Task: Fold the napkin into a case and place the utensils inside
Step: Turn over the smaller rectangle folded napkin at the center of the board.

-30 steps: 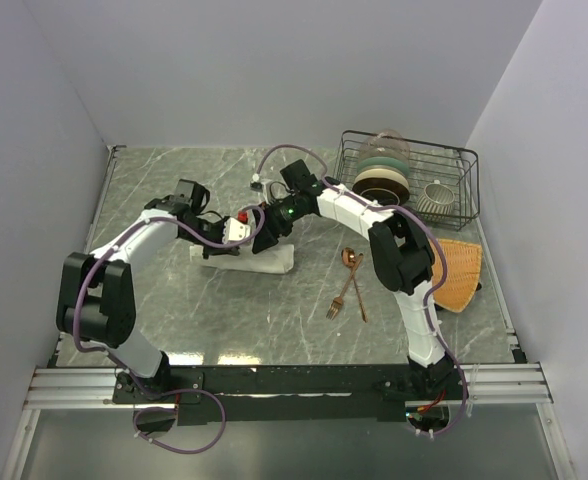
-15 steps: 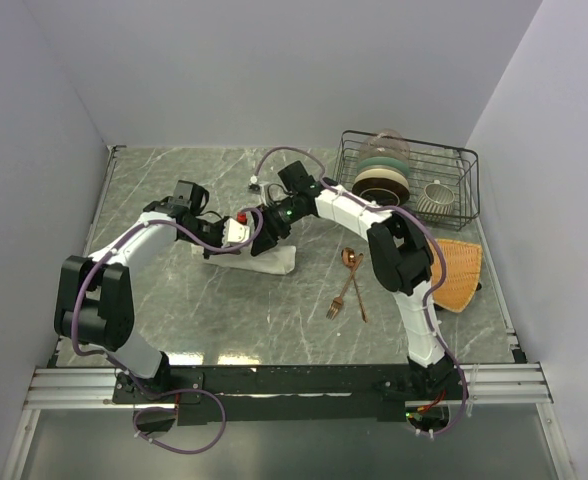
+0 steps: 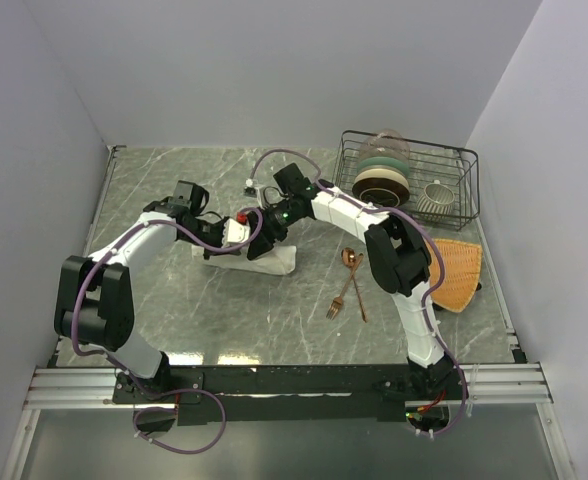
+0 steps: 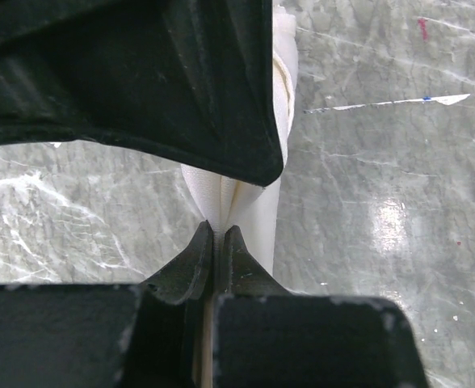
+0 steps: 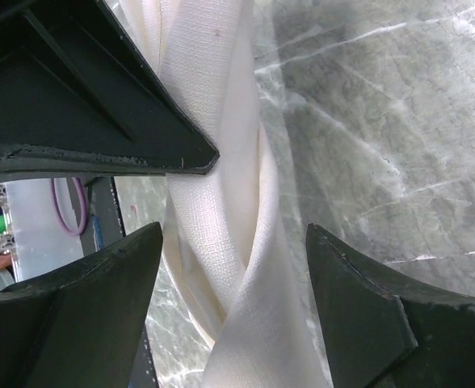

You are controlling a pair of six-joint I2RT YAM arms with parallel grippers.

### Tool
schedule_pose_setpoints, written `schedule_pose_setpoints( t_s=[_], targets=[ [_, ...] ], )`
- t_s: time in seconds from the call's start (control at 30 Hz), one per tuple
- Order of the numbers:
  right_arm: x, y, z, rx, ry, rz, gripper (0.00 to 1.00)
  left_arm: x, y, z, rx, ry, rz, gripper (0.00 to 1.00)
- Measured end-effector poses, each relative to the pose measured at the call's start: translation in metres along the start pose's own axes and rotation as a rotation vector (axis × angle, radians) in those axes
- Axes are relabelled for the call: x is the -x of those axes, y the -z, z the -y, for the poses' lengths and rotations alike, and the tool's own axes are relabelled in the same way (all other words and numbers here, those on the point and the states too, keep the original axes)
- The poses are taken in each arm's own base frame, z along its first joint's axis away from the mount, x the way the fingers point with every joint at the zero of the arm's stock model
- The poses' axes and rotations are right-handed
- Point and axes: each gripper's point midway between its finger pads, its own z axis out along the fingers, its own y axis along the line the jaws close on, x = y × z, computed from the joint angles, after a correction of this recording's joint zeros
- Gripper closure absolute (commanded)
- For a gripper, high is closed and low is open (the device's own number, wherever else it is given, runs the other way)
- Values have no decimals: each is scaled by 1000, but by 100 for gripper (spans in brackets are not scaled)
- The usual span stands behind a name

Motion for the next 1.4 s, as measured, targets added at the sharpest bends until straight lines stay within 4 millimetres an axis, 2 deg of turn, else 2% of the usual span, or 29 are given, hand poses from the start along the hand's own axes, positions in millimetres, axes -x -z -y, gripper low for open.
schedule_pose_setpoints(
  t_s=[0.23, 0.43, 0.73, 0.93, 1.03, 1.17, 1.3, 1.33, 1.4],
  targets=[
    [7, 5, 0, -14, 19, 6, 18, -1, 0, 3, -11, -3, -3, 99],
    [7, 6, 0, -15, 16, 5, 14, -1, 0, 5, -21, 5, -3, 99],
    [2, -2, -3, -16, -24, -6, 11, 0, -1, 1, -27, 17, 2, 99],
    [1, -12, -2, -50, -16, -7, 15, 2, -1, 2, -34, 25, 9, 99],
    [-7, -17, 4, -87, -12, -23, 25, 4, 0, 2, -33, 25, 16, 99],
    [-13, -19, 12, -130, 7, -37, 48, 3, 0, 2, -35, 30, 16, 99],
    [-12, -19, 10, -141, 34, -31, 66, 3, 0, 1, -31, 22, 15, 99],
    [-11, -19, 8, -139, 40, -29, 79, 3, 0, 1, -31, 19, 15, 99],
    [-9, -17, 5, -135, 45, -21, 95, 3, 0, 0, -29, 12, 15, 98]
  ],
)
